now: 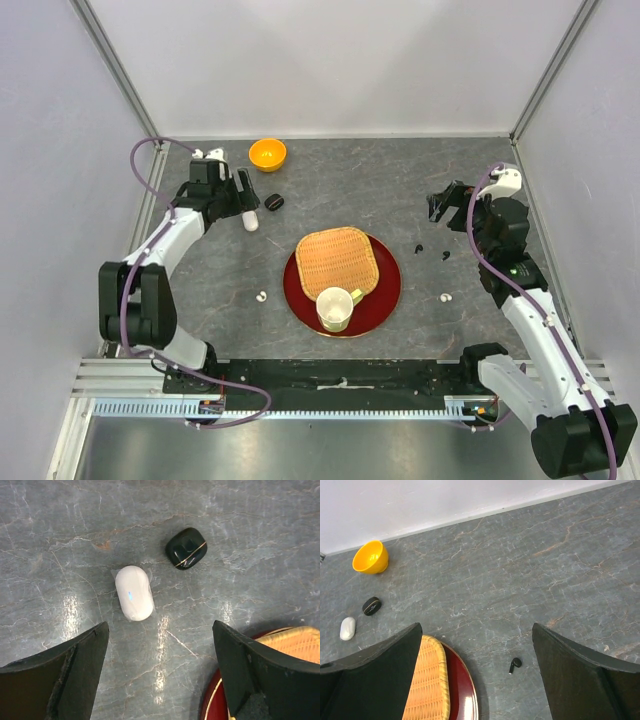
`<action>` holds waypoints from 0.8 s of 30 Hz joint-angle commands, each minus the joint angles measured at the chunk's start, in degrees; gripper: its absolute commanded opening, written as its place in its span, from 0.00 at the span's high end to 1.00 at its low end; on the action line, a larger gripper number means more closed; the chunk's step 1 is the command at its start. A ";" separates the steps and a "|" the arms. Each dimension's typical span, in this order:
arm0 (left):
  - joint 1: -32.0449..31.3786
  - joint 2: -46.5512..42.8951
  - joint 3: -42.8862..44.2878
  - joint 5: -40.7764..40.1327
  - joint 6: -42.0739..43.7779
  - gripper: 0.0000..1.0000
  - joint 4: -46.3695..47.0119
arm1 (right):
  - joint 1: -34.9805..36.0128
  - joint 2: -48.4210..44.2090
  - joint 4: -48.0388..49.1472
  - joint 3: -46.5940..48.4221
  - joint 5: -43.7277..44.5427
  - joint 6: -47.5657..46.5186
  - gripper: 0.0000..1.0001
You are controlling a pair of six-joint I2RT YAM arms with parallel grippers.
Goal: Insert the wireless bluetooth earbuds into the charging case
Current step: Pick up the charging case at the center of the board.
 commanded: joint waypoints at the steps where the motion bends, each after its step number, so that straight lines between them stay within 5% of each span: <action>1: -0.06 4.57 3.84 -1.94 1.08 0.10 -1.36 | 0.03 -0.87 -0.61 2.30 1.94 -0.14 0.02; 24: -0.06 24.80 17.21 -3.17 2.31 0.30 -10.06 | 0.03 0.80 -1.14 2.75 4.85 0.74 0.02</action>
